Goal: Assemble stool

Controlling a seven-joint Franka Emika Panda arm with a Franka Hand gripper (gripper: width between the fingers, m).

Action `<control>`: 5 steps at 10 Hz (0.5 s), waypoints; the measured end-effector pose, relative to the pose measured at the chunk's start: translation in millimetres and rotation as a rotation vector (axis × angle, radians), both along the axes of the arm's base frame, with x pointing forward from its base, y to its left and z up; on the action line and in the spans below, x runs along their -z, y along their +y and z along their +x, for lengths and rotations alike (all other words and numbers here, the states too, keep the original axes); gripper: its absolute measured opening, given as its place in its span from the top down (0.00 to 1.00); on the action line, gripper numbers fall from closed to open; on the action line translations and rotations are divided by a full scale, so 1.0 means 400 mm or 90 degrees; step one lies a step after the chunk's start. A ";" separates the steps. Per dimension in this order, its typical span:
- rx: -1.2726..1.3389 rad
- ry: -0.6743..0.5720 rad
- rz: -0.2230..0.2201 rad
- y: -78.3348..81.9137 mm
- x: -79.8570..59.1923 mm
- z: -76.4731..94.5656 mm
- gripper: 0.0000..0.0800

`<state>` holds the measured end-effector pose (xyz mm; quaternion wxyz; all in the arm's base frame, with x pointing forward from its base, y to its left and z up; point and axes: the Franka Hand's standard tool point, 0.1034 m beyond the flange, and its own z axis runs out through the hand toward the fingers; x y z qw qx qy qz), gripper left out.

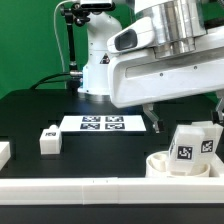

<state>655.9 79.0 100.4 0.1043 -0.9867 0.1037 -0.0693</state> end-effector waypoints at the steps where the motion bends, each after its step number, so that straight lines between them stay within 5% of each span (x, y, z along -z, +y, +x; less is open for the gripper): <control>1: -0.052 -0.010 -0.011 -0.003 0.001 0.000 0.19; 5: -0.295 -0.045 -0.063 0.000 0.011 -0.008 0.19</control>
Offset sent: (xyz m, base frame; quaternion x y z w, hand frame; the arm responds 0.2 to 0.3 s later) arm -0.0103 0.0109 -0.0056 0.0053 -0.0045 -0.3119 0.9501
